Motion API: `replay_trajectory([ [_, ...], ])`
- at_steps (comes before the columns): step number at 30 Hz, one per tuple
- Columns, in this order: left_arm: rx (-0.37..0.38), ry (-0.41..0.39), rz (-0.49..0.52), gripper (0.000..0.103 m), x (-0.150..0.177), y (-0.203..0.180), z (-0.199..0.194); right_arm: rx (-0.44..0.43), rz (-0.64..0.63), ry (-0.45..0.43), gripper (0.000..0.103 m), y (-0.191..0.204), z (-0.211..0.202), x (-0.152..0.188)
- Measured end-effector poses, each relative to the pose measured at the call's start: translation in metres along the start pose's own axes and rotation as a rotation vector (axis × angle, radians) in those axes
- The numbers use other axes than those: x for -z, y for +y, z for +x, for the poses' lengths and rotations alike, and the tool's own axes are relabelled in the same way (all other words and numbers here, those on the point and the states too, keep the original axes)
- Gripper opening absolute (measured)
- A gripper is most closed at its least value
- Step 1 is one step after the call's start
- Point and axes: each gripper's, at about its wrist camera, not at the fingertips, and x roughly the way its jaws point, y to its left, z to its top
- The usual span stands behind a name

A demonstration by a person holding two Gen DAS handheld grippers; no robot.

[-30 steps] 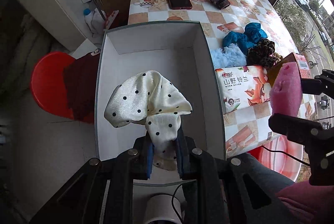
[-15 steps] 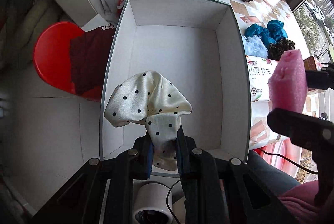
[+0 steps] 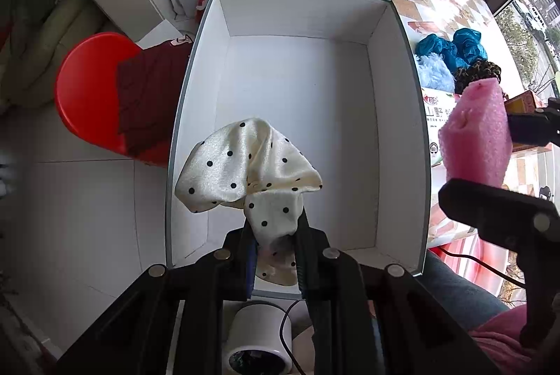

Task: Organize soft objects
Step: 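Lower both items into the white box and open both grippers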

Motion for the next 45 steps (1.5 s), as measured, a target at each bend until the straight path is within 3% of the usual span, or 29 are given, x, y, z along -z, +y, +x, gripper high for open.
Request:
replay_trajectory([
  [45,-0.02,0.032,0.008,0.024,-0.005,-0.001,0.015,-0.007,-0.008,0.027,0.071,0.001,0.012,-0.006],
])
